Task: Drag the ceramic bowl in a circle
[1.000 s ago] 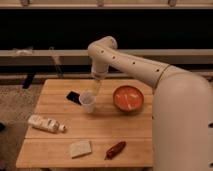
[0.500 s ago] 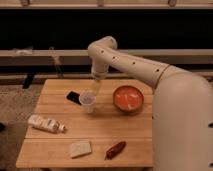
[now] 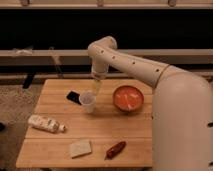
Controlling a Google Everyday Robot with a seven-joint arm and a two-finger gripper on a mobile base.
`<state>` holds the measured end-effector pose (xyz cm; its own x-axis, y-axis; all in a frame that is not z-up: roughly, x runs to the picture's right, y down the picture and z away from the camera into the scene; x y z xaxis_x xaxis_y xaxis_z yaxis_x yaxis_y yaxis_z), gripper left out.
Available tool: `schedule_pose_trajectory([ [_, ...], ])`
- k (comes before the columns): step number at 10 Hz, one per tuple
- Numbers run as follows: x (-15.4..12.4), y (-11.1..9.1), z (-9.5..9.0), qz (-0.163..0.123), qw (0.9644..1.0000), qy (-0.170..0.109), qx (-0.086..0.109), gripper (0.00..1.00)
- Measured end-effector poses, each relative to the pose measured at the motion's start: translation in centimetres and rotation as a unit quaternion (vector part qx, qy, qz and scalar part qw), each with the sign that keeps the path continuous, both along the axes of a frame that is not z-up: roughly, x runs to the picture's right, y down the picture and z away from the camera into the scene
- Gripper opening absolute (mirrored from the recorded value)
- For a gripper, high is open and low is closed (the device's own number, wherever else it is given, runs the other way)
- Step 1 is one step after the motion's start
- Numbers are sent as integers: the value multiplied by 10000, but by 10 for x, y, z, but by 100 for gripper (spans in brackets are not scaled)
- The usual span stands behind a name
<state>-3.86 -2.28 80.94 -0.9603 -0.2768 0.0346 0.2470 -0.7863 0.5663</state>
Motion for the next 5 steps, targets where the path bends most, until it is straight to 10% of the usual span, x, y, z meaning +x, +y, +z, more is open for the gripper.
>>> schedule_pose_trajectory([
  [5,62,58,44,-140,9964,710,-442,80],
])
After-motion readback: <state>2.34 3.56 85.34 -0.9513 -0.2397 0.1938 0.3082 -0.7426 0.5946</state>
